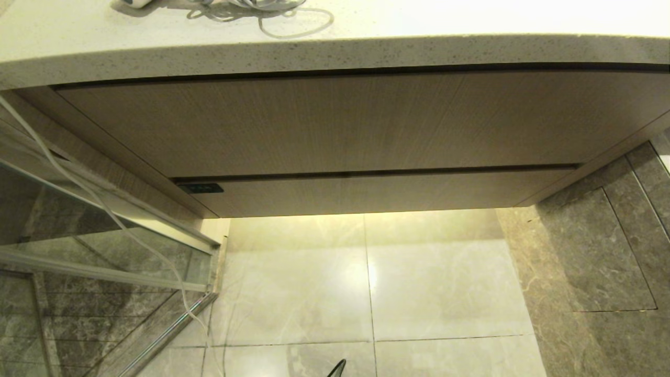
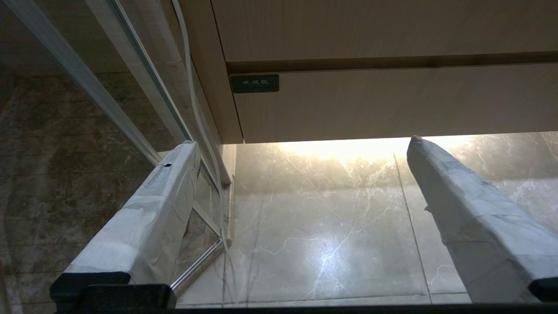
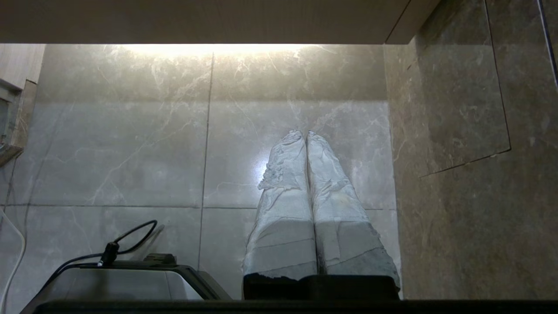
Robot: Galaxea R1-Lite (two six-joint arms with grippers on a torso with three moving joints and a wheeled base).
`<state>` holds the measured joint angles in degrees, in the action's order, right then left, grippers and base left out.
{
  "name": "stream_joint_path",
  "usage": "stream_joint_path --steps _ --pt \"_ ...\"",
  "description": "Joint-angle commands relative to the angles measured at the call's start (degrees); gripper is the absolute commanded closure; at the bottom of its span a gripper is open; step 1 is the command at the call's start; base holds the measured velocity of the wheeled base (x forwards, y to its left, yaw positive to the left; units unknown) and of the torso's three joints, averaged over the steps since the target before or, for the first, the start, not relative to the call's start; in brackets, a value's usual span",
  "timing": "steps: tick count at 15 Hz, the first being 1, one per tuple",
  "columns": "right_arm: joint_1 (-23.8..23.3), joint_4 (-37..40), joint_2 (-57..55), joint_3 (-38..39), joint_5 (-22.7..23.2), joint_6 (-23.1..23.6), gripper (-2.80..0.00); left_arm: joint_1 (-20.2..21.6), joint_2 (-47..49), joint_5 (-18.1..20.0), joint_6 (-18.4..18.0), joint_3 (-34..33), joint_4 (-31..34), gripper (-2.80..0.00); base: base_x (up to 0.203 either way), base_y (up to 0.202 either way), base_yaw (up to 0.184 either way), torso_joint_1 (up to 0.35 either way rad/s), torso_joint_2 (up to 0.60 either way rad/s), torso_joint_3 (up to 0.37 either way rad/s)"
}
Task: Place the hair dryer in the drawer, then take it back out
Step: Pull open the drawer
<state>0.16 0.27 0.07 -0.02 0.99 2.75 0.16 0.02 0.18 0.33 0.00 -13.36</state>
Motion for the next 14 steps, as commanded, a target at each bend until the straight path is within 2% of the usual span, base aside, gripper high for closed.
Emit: stream_joint_path --steps 1,10,12,14 --pt "0.0 0.0 -0.1 0.0 0.0 -0.1 0.00 0.0 0.0 0.0 0.0 -2.3 -0.1 -2.80 0.000 0.000 0.000 0.000 0.00 0.000" --pt "0.0 1.0 -0.1 -1.3 -0.5 0.6 0.00 0.0 0.0 0.0 0.0 -2.3 -0.1 -2.80 0.000 0.000 0.000 0.000 0.00 0.000" --pt "0.0 4.1 -2.1 -9.0 -0.1 0.6 0.00 0.0 0.0 0.0 0.0 -2.3 -0.1 -2.80 0.000 0.000 0.000 0.000 0.00 0.000" --pt "0.0 11.3 -8.9 -23.9 0.3 0.5 0.00 0.0 0.0 0.0 0.0 -2.3 -0.1 -2.80 0.000 0.000 0.000 0.000 0.00 0.000"
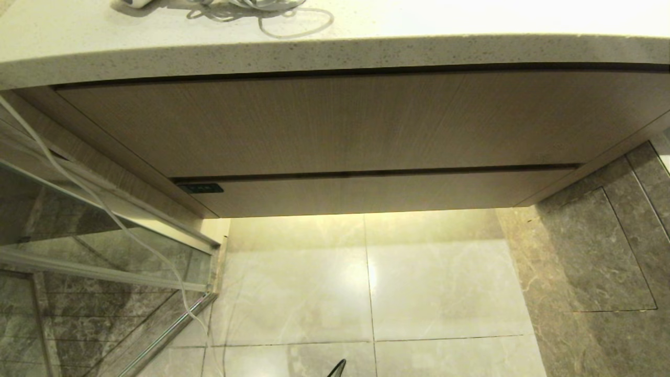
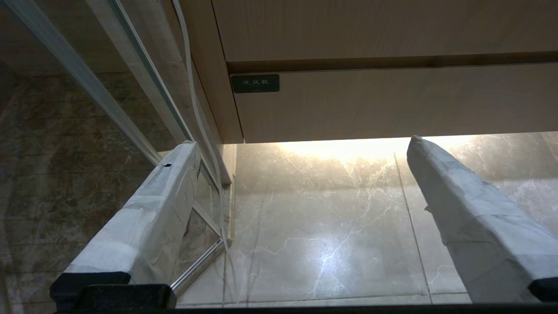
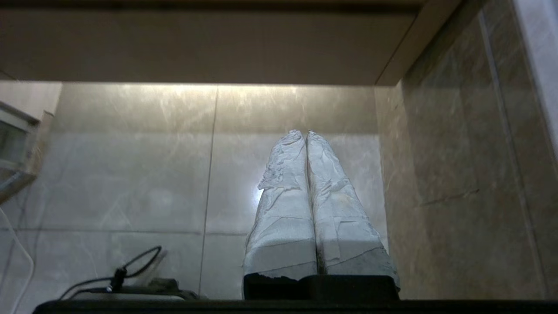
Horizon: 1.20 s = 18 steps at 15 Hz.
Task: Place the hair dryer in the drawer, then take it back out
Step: Pull open the drawer
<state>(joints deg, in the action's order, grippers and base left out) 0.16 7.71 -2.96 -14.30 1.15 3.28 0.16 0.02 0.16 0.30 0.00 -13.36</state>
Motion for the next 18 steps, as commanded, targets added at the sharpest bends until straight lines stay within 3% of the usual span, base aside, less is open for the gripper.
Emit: stream_joint_path --steps 1,5,7,10,13,16,18 --pt "0.0 8.1 -10.4 -19.0 0.2 -0.1 0.00 0.0 0.0 0.0 0.0 -2.3 -0.1 -2.80 0.000 0.000 0.000 0.000 0.00 0.000" --pt "0.1 32.4 -30.4 -56.0 3.1 2.1 0.00 0.0 0.0 0.0 0.0 -2.3 -0.1 -2.80 0.000 0.000 0.000 0.000 0.00 0.000" --pt "0.3 44.6 -37.3 -65.0 6.0 6.1 0.00 0.0 0.0 0.0 0.0 -2.3 -0.1 -2.80 0.000 0.000 0.000 0.000 0.00 0.000" --pt "5.0 53.8 -38.7 -65.1 13.4 10.9 0.00 0.0 0.0 0.0 0.0 -2.3 -0.1 -2.80 0.000 0.000 0.000 0.000 0.00 0.000" --pt "8.5 57.4 -43.7 -63.5 13.5 20.5 0.00 0.0 0.0 0.0 0.0 -2.3 -0.1 -2.80 0.000 0.000 0.000 0.000 0.00 0.000" --pt "9.4 54.2 -48.8 -57.4 13.7 23.5 0.00 0.0 0.0 0.0 0.0 -2.3 -0.1 -2.80 0.000 0.000 0.000 0.000 0.00 0.000" --pt "9.5 54.5 -51.7 -55.9 13.5 28.1 0.00 0.0 0.0 0.0 0.0 -2.3 -0.1 -2.80 0.000 0.000 0.000 0.000 0.00 0.000"
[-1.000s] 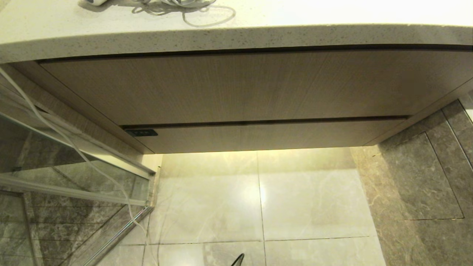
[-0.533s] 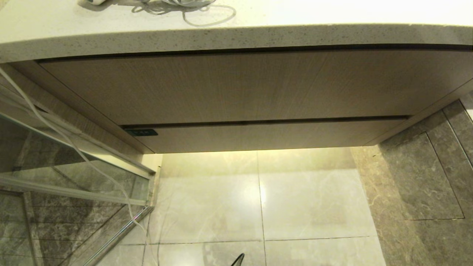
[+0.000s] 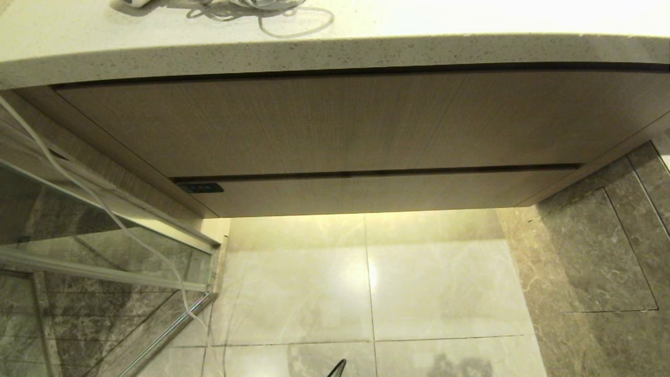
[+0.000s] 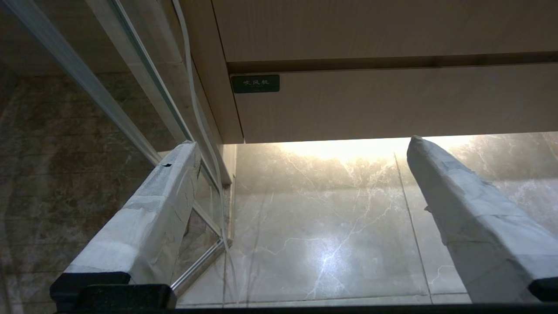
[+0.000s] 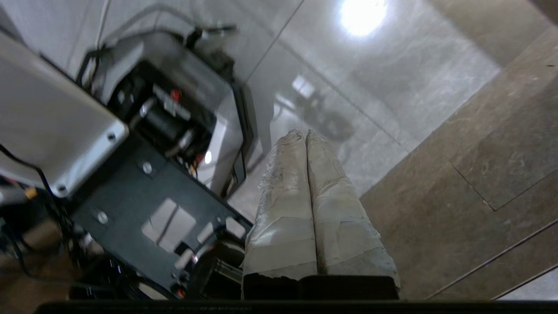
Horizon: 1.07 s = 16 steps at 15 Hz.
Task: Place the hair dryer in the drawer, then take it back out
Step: Pull open the drawer
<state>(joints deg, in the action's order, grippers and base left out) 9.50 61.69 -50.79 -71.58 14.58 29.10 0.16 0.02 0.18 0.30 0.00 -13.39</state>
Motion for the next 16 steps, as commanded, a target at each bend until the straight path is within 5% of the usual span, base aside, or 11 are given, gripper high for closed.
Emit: stream_joint_path --steps 1,9,11,14,16 --pt "0.2 0.3 -5.8 2.0 0.2 4.1 0.00 0.0 0.0 0.0 0.0 -2.3 -0.1 -2.80 0.000 0.000 0.000 0.000 0.00 0.000" --pt "0.0 -1.0 -16.8 0.0 3.4 12.0 0.00 0.0 0.0 0.0 0.0 -2.3 -0.1 -2.80 0.000 0.000 0.000 0.000 0.00 0.000" --pt "-0.1 -8.1 -18.2 0.8 -0.5 14.0 0.00 0.0 0.0 0.0 0.0 -2.3 -0.1 -2.80 0.000 0.000 0.000 0.000 0.00 0.000" --pt "-0.3 -20.3 -19.9 5.8 -14.0 17.8 0.00 0.0 0.0 0.0 0.0 -2.3 -0.1 -2.80 0.000 0.000 0.000 0.000 0.00 0.000" --pt "0.2 -20.4 -22.1 6.5 -11.8 22.0 0.00 0.0 0.0 0.0 0.0 -2.3 -0.1 -2.80 0.000 0.000 0.000 0.000 0.00 0.000"
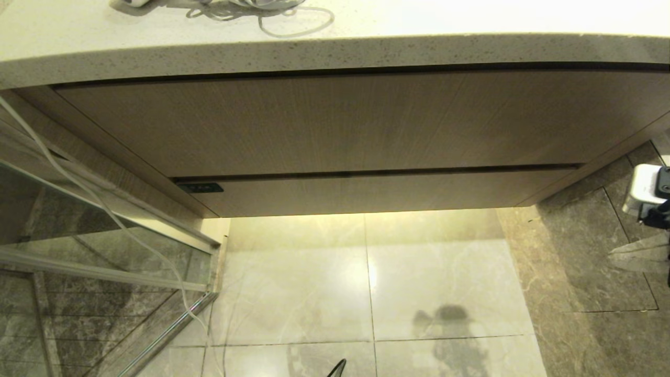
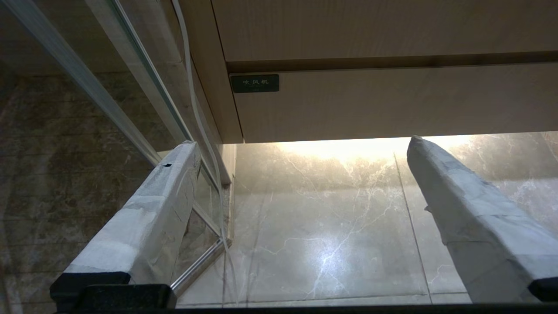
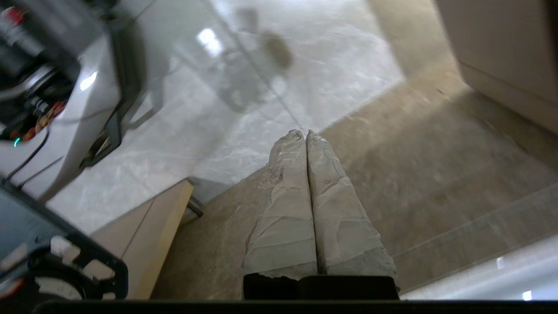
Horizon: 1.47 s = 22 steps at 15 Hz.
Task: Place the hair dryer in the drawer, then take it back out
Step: Pull open the drawer
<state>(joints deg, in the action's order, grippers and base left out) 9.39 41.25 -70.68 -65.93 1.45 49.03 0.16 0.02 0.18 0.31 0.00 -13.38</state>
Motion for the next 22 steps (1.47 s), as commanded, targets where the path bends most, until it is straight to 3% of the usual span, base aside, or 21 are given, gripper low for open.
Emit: stream_joint_path --steps 1,4,7,16,22 --pt "0.4 -0.6 -3.9 1.3 3.3 3.8 0.00 0.0 0.0 0.0 0.0 -2.3 -0.1 -2.80 0.000 0.000 0.000 0.000 0.00 0.000" --pt "1.8 -5.7 -9.7 1.1 5.4 7.3 0.00 0.0 0.0 0.0 0.0 -2.3 -0.1 -2.80 0.000 0.000 0.000 0.000 0.00 0.000" --pt "3.6 -7.9 -14.2 0.2 9.1 8.0 0.00 0.0 0.0 0.0 0.0 -2.3 -0.1 -2.80 0.000 0.000 0.000 0.000 0.00 0.000" --pt "3.7 -8.5 -21.1 -4.6 11.3 5.3 0.00 0.0 0.0 0.0 0.0 -2.3 -0.1 -2.80 0.000 0.000 0.000 0.000 0.00 0.000" --pt "4.6 -9.3 -23.9 -6.1 12.9 7.8 0.00 0.0 0.0 0.0 0.0 -2.3 -0.1 -2.80 0.000 0.000 0.000 0.000 0.00 0.000"
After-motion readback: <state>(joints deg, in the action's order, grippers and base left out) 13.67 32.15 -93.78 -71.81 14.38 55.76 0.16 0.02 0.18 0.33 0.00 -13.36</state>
